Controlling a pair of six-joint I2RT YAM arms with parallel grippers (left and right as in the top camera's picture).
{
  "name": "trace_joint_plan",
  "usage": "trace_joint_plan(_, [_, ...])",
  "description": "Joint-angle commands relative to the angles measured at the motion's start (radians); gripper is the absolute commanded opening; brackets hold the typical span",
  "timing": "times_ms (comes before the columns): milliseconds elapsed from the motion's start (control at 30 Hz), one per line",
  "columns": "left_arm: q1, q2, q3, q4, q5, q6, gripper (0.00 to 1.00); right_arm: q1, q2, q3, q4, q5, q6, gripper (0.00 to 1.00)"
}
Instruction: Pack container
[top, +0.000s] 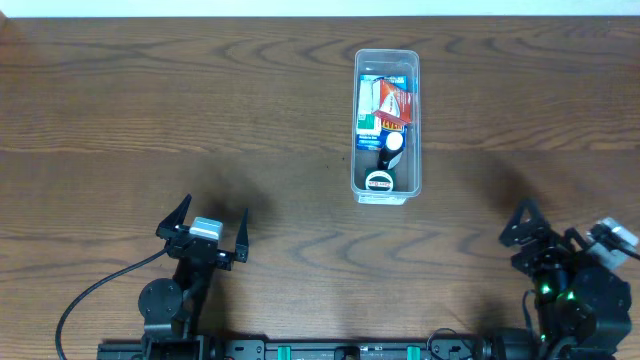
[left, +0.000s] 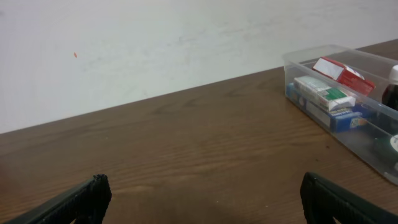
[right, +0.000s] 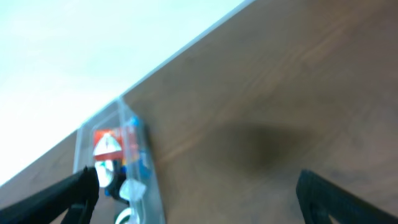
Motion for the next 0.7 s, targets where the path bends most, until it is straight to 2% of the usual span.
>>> trace_joint_plan(0, [0.005,-0.006,-0.019,-0.033,0.007,0.006,0.98,-0.013,-0.085,-0.122,0.11,-0.121,-0.157,0.99])
trace_joint_plan(267, [0.005,-0.006,-0.019,-0.033,0.007,0.006,0.98,-0.014,-0.197,-0.355,0.436,-0.19,-0.157,0.99])
trace_joint_plan(667, [0.005,-0.006,-0.019,-0.033,0.007,0.006,0.98,-0.013,-0.279,-0.57,0.748,-0.193,-0.157,0.99])
